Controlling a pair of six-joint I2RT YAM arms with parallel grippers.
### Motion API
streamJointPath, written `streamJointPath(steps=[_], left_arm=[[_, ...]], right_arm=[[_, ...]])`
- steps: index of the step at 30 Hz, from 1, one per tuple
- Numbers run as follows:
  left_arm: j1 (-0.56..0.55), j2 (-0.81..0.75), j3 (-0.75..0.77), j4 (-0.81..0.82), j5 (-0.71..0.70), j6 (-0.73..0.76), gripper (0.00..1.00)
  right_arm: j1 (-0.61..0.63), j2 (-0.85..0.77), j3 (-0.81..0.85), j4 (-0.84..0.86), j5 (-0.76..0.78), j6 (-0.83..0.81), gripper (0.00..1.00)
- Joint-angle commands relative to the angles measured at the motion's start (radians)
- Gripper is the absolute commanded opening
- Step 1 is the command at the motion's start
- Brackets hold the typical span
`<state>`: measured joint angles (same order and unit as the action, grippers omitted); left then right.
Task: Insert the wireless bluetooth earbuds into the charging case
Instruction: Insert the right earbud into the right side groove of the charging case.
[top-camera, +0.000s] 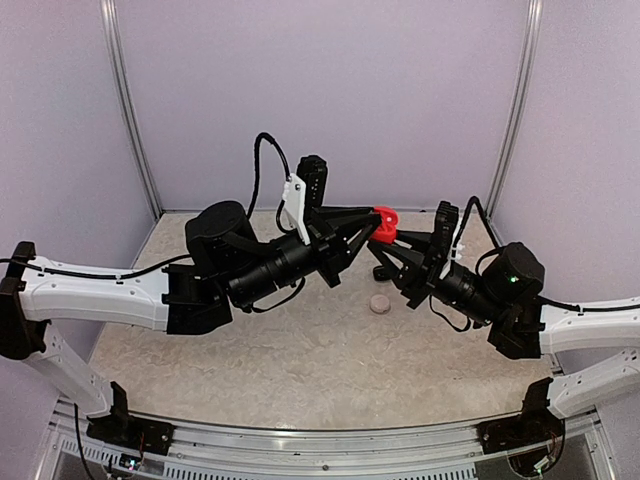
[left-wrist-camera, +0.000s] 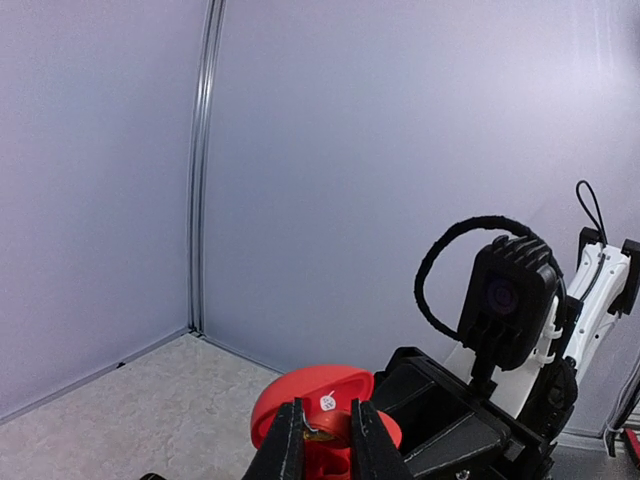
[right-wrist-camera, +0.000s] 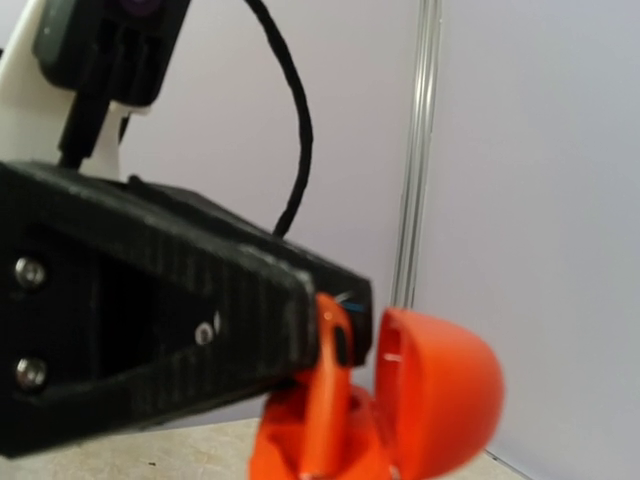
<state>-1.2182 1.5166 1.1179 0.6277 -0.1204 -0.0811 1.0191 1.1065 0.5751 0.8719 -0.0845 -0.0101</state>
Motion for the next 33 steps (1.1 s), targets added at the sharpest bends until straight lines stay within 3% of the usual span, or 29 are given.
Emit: streamJointPath(steps=[1,33], left_arm=[[-0.007,-0.014,0.012,-0.098,0.025,0.045,0.13],[-0.007,-0.107,0.042,-0.264,-0.004,0.142,0.1]], right_arm=[[0.008,0.002,0.048,0.05,-0.003,-0.014,0.02],[0.009,0.035,0.045,0.002,-0.014,-0.045,0.02]])
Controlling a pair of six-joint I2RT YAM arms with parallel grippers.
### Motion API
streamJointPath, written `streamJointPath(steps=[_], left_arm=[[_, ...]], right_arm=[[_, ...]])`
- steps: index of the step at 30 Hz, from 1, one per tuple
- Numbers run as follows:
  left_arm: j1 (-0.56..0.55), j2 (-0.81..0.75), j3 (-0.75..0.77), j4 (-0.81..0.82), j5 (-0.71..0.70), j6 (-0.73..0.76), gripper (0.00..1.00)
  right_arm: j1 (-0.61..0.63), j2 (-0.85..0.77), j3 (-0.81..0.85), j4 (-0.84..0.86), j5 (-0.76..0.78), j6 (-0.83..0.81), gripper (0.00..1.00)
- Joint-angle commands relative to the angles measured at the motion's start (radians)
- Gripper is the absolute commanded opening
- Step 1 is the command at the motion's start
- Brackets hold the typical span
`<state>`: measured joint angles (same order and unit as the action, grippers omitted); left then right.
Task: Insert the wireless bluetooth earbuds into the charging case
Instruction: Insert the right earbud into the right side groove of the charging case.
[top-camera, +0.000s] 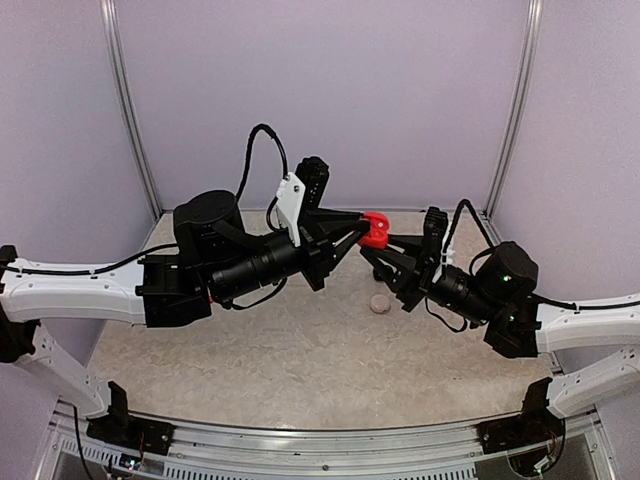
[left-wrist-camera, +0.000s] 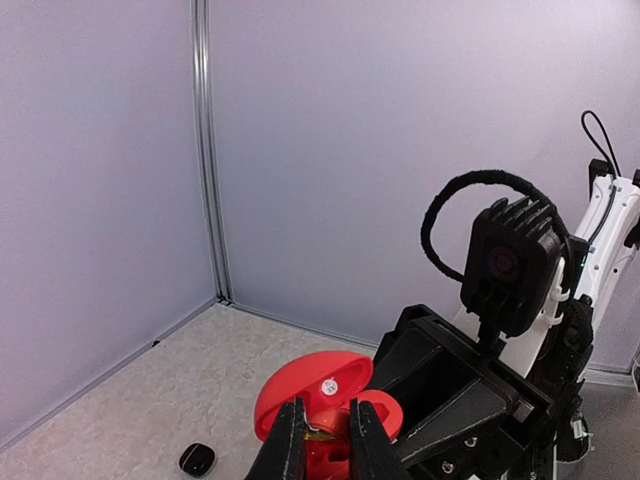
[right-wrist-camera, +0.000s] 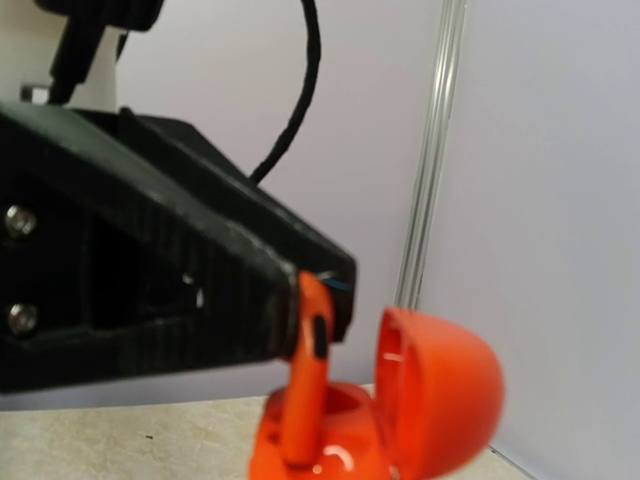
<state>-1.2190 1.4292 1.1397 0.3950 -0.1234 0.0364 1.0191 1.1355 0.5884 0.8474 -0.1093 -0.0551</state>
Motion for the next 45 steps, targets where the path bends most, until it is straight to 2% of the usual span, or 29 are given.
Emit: streamJointPath(steps=[1,16,36,40,45], left_arm=[[-0.007,-0.02,0.019,-0.035,0.001,0.026,0.1],[-0.008,-0.038,0.004,-0.091,0.012,0.078,0.09],[-0.019,-0.02,-0.012,-0.129,0.023,0.114,0.11],[-0.019,-0.023,-0.011,-0.127,0.013,0.111,0.22],[-0.019,-0.049,-0.01,-0.128,0.002,0.121,0.42]], right_arm=[[0.009,0.005,0.032,0.026,0.01,0.001,0.02],[0.009,-0.001,0.044,0.009,0.005,0.011,0.02],[0.009,-0.011,0.065,0.029,-0.077,0.031,0.02],[0.009,-0.013,0.064,0.022,-0.075,0.028,0.02],[0.008,-0.02,0.047,0.019,-0.062,0.027,0.01]])
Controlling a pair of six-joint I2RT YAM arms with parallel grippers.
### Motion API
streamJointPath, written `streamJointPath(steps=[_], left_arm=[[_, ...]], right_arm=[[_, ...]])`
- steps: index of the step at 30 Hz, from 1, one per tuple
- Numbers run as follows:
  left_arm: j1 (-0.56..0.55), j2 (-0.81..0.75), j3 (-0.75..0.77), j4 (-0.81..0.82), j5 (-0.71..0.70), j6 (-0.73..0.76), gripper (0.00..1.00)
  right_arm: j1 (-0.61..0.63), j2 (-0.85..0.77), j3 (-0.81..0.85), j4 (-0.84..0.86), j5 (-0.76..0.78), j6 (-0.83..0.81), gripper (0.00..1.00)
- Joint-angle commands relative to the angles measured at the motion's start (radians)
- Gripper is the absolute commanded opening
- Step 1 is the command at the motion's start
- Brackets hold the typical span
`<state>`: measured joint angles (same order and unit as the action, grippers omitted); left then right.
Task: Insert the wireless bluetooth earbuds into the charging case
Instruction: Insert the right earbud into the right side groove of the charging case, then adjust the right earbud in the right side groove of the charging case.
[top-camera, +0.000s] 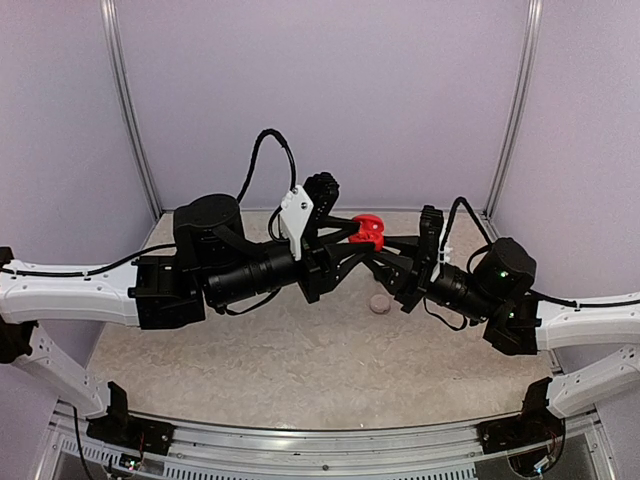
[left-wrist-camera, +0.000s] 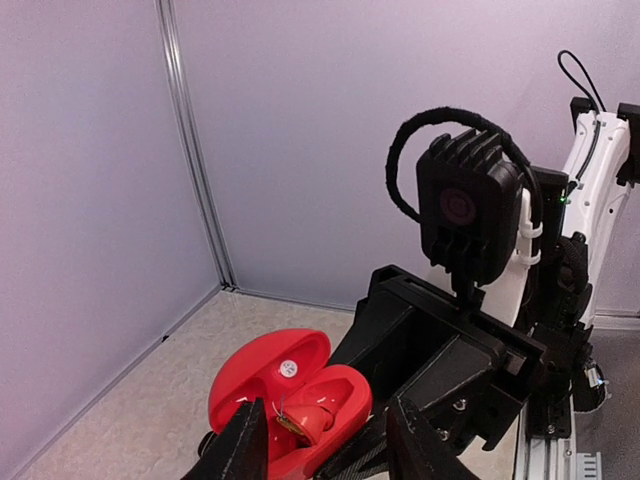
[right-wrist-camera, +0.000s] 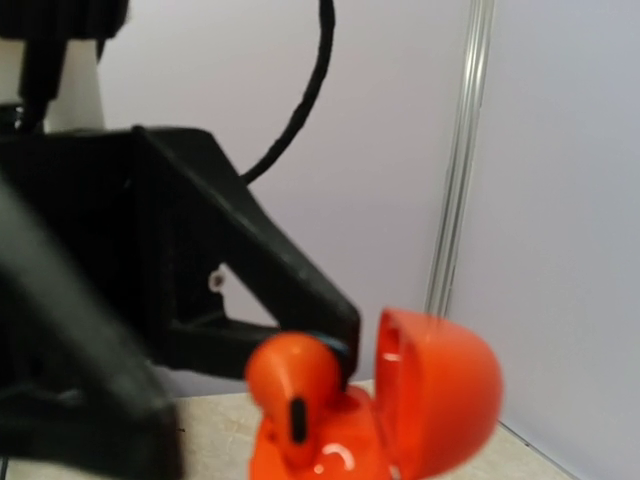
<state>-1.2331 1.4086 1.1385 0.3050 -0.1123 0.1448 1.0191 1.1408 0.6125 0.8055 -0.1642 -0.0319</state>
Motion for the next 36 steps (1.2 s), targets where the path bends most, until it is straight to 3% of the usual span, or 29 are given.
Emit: streamJointPath(steps=[1,7,14,28,36], left_arm=[[-0.006,-0.037,-0.011,-0.039,-0.007,0.016,0.45],[-0.006,-0.087,-0.036,-0.041,-0.026,0.032,0.62],[-0.006,-0.158,-0.09,-0.021,-0.102,-0.012,0.7],[0.03,-0.072,0.036,-0.119,0.075,-0.131,0.71],[0.081,-0.063,0.038,-0.113,0.146,-0.17,0.61]], right_arm=[[0.009,-0.027,0.021,0.06,-0.006,0.004,0.01],[0.007,-0.037,0.001,0.05,0.002,0.008,0.01],[0.006,-0.057,-0.009,0.01,0.021,0.004,0.01],[0.006,-0.04,0.013,-0.033,-0.052,0.004,0.01],[0.005,-0.041,0.018,-0.038,-0.089,0.004,0.01]])
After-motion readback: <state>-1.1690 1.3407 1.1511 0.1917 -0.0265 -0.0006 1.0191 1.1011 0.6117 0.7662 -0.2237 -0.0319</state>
